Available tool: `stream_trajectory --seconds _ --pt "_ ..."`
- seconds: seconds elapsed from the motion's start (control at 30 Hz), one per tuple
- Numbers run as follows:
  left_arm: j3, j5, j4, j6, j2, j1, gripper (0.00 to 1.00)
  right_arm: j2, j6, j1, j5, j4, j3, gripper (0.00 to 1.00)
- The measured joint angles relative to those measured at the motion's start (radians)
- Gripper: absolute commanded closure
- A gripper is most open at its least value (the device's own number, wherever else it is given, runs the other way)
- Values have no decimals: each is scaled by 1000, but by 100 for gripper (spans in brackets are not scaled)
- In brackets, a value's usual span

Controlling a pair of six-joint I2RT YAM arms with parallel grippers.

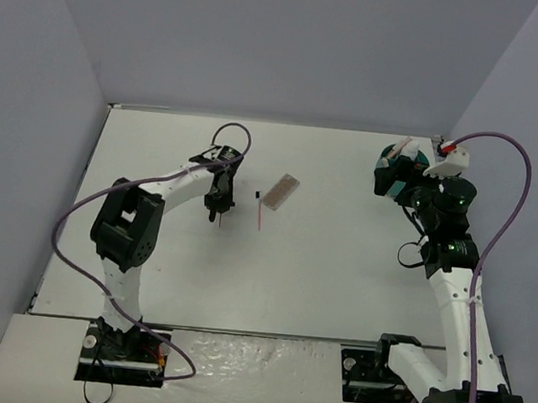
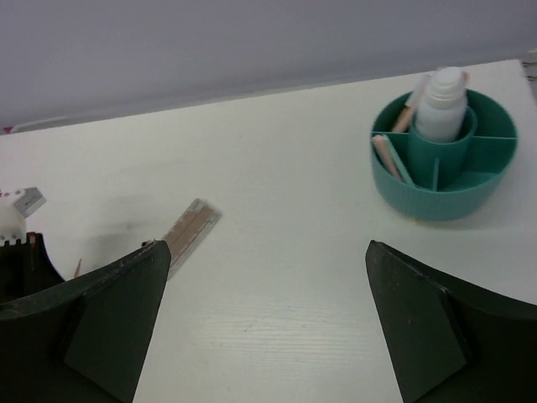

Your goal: Organize the makeup

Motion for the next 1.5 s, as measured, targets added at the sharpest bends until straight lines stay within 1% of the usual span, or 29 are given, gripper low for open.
stream_trajectory --seconds 0.13,0.17,0.3,0.33,0.43,0.5,0.63,0.73,0.87,1.0,1.2,1.5 --pt "-130 18 149 74 -193 -70 100 27 14 28 -143 12 10 3" --pt "-152 23 194 100 -244 -98 100 39 27 38 -190 22 12 4" --pt "-221 58 384 187 -418 -194 100 64 89 75 -297 67 12 9" --pt "-235 75 428 203 -447 -210 100 66 112 89 -314 88 10 11" --pt "-267 126 533 239 -507 -245 100 70 159 153 -347 155 5 23" --pt "-274 150 577 255 -522 -256 100 76 182 213 -355 196 1 30" --pt "-274 179 626 273 -523 -272 100 107 206 316 -350 257 0 39" --pt "-274 192 645 278 -524 -290 100 138 220 374 -331 291 -4 45" --pt "-274 207 661 279 -531 -307 100 162 239 435 -278 339 -33 50" --pt "-274 211 670 279 -547 -312 100 175 247 466 -235 369 -58 56" --pt "-274 213 687 279 -574 -315 100 191 258 477 -170 403 -75 61" --pt "-274 228 698 279 -577 -320 100 198 265 484 -140 437 -84 66"
